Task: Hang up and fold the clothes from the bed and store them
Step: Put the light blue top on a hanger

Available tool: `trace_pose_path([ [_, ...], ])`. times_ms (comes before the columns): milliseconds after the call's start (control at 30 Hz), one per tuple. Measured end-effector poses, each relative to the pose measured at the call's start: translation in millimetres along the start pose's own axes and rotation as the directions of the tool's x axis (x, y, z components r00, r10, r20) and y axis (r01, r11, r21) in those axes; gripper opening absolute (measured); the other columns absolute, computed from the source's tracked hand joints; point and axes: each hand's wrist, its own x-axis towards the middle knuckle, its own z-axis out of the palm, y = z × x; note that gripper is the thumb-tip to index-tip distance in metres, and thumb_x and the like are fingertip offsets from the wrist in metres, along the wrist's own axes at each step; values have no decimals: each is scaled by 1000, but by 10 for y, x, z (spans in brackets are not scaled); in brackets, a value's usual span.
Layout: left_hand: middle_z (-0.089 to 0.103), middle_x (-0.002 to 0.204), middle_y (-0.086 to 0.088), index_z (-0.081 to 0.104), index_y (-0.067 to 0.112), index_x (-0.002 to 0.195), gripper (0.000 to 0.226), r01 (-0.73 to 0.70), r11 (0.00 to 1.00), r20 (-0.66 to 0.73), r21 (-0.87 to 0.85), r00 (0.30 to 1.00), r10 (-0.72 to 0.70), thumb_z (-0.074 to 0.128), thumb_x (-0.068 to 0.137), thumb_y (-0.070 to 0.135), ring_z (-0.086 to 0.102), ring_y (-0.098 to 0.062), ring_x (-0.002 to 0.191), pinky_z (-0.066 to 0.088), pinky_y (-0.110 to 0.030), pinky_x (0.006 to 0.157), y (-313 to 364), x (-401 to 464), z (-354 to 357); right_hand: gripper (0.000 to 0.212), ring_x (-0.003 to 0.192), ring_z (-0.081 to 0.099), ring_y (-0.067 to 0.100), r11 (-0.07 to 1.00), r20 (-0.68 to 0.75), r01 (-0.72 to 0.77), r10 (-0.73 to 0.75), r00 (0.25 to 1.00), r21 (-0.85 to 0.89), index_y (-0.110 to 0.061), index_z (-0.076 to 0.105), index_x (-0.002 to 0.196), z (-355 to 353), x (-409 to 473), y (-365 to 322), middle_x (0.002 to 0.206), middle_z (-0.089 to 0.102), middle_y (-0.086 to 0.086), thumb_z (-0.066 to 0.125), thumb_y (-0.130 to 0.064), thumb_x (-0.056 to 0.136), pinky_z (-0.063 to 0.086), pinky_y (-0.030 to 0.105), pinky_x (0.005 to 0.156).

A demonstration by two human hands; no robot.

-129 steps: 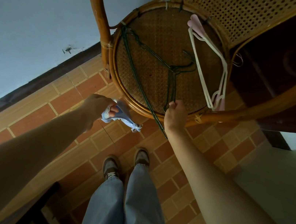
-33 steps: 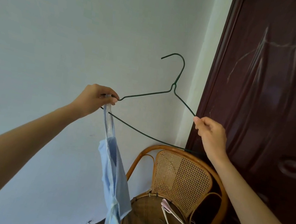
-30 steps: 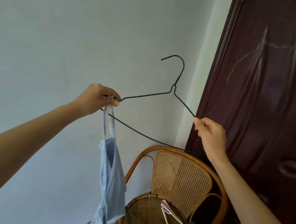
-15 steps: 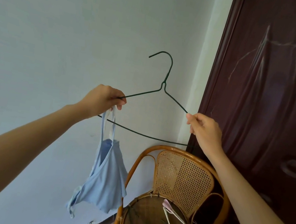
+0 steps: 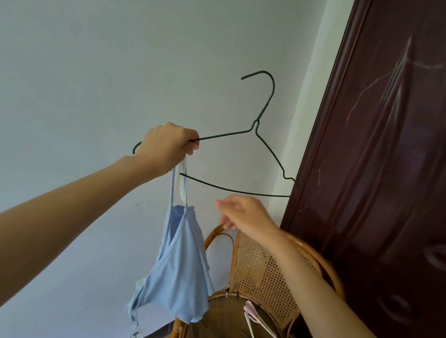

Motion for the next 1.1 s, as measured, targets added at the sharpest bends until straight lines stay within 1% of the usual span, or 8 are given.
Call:
trace_pose_path([
  [100, 72, 95, 2, 68, 12, 103, 23, -18, 1000, -6, 25, 1000, 18, 45, 99, 9, 62, -23, 85, 40, -29, 65, 72, 43, 11, 53, 68, 66, 14, 985, -38, -49, 43, 998, -164, -19, 63, 83, 324, 150, -27, 71, 69, -4, 44, -68, 89, 55, 37, 74],
  [200, 72, 95, 2, 68, 12, 103, 24, -44, 999, -10, 31, 999, 44, 45, 98, 6, 64, -23, 87, 44, -30, 67, 111, 57, 4, 62, 59, 48, 19, 935, -43, -116, 108, 993, -334, -22, 41, 60, 567, 297, -25, 58, 45, -4, 37, -79, 85, 37, 31, 58],
  [300, 72, 94, 3, 68, 13, 102, 24, -43, 999, -12, 29, 999, 43, 45, 98, 6, 59, -19, 76, 42, -28, 64, 128, 49, -12, 58, 83, 59, 27, 890, -105, -154, 120, 987, -429, -15, 58, 85, 686, 390, -27, 83, 61, 4, 40, -70, 90, 35, 31, 63],
  [400, 72, 95, 4, 68, 14, 102, 24, -25, 999, -10, 45, 1000, 26, 46, 97, 6, 62, -21, 82, 41, -29, 65, 105, 14, -43, 49, 98, 62, 30, 858, -148, -170, 111, 983, -485, -7, 59, 109, 702, 453, -22, 107, 66, 10, 44, -51, 97, 37, 31, 71],
  [533, 71, 95, 6, 67, 17, 100, 24, 0, 993, 12, 115, 1000, -2, 48, 95, 5, 63, -24, 88, 47, -32, 68, -22, -82, -101, 35, 105, 63, 33, 806, -169, -229, 162, 972, -546, -7, 62, 109, 542, 526, 124, 109, 66, 11, 47, -36, 97, 39, 32, 75],
  [700, 72, 95, 4, 68, 19, 99, 18, 48, 993, -12, 106, 999, -47, 51, 97, 15, 63, -28, 90, 46, -33, 69, -244, -242, -138, 24, 91, 65, 26, 804, -166, -370, 331, 929, -466, -15, 52, 75, 93, 573, 428, 86, 59, 3, 52, -33, 91, 42, 28, 68],
  [933, 73, 95, 1, 69, 17, 98, 15, 101, 993, -61, 61, 993, -97, 54, 97, 19, 63, -35, 91, 48, -38, 71, -414, -379, -209, 28, 111, 63, 29, 700, -356, -500, 357, 864, -511, -12, 62, 117, -516, 501, 751, 121, 64, 9, 48, -19, 93, 45, 29, 78],
  [1100, 74, 92, 2, 70, 15, 97, 15, 141, 990, -110, -1, 984, -141, 56, 95, 12, 64, -34, 91, 44, -35, 68, -494, -410, -225, 30, 107, 64, 28, 678, -435, -567, 381, 816, -468, -14, 65, 117, -850, 420, 892, 116, 67, 9, 52, -28, 95, 49, 32, 84],
])
